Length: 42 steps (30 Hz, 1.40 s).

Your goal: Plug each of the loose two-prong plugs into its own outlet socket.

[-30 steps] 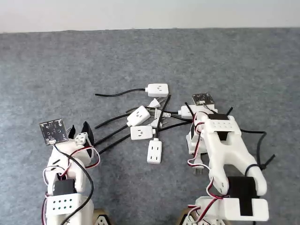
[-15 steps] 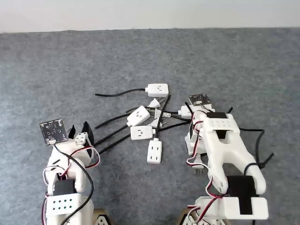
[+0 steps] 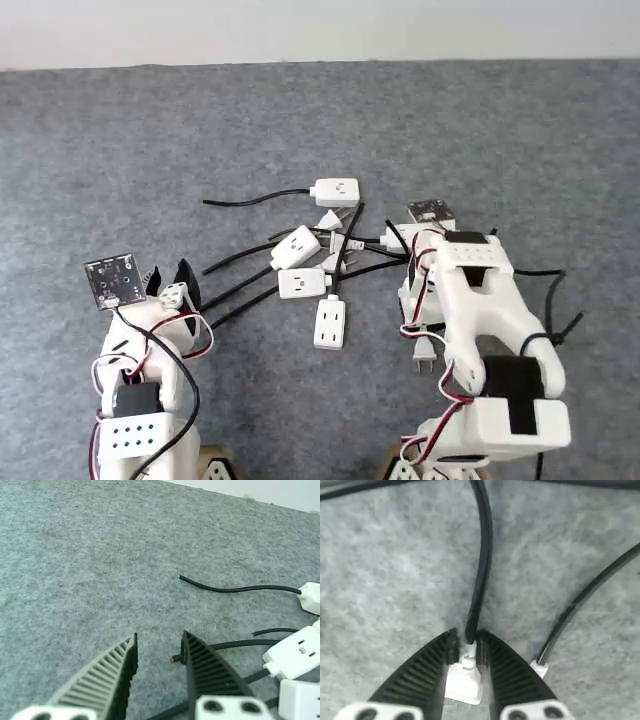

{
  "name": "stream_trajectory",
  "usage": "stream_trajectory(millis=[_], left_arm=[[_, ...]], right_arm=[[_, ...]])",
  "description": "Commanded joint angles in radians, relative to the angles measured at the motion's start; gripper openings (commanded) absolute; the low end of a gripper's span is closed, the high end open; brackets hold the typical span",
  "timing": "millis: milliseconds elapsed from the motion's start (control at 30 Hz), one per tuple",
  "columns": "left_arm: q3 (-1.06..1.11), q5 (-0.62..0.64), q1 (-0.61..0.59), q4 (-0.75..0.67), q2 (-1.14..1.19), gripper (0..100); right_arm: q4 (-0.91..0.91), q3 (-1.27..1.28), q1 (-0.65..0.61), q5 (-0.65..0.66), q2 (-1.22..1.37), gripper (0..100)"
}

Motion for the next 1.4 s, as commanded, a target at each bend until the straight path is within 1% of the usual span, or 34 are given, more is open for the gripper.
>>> stream_trajectory(millis=[0,133,267,333,467,633,700,867,967,1033,1100,1200,1267,1300,1367], left_arm=[[-0.012,-0.009,0.003,-0.002,-0.014,14],[-0.012,-0.009,0.003,-0.003,-0.014,14],[-0.012,-0.008,0.002,-0.003,-0.014,14],[-0.012,-0.008,0.002,-0.005,-0.014,14],[-0.012,-0.008,0.0,-0.005,-0.014,14],[-0.012,-0.008,0.0,-0.005,-0.014,14],[-0.012,-0.008,0.0,-0.005,-0.014,14],[-0.012,-0.008,0.0,-0.005,-0.014,14],[-0.013,-0.008,0.0,-0.005,-0.014,14],[-0.019,-0.006,-0.002,-0.005,-0.008,14],[-0.038,-0.008,-0.002,0.02,-0.006,14],[-0.068,-0.008,0.006,0.091,-0.005,14],[-0.076,-0.009,0.029,0.117,-0.005,14],[-0.076,-0.009,0.049,0.132,-0.005,12],[-0.081,-0.012,0.087,0.16,-0.005,7]], right_arm=[[0.051,-0.04,-0.025,0.006,-0.108,0.8],[0.113,-0.054,-0.116,0.003,-0.222,0.8],[0.148,-0.086,-0.262,-0.037,-0.308,0.8],[0.12,-0.084,-0.34,-0.06,-0.335,0.8],[0.005,-0.08,-0.44,-0.18,-0.348,0.8],[-0.14,-0.08,-0.486,-0.293,-0.358,0.8],[-0.205,-0.078,-0.481,-0.339,-0.357,0.8],[-0.415,0.072,-0.461,-0.414,-0.374,0.8],[-0.504,0.166,-0.461,-0.396,-0.435,0.8],[-0.507,0.201,-0.463,-0.367,-0.499,0.8],[-0.476,0.23,-0.492,-0.318,-0.575,0.8],[-0.401,0.261,-0.562,-0.178,-0.679,0.8],[-0.351,0.264,-0.598,-0.114,-0.727,0.8],[-0.326,0.259,-0.605,-0.1,-0.745,0.8],[-0.282,0.247,-0.611,-0.058,-0.785,0.8]])
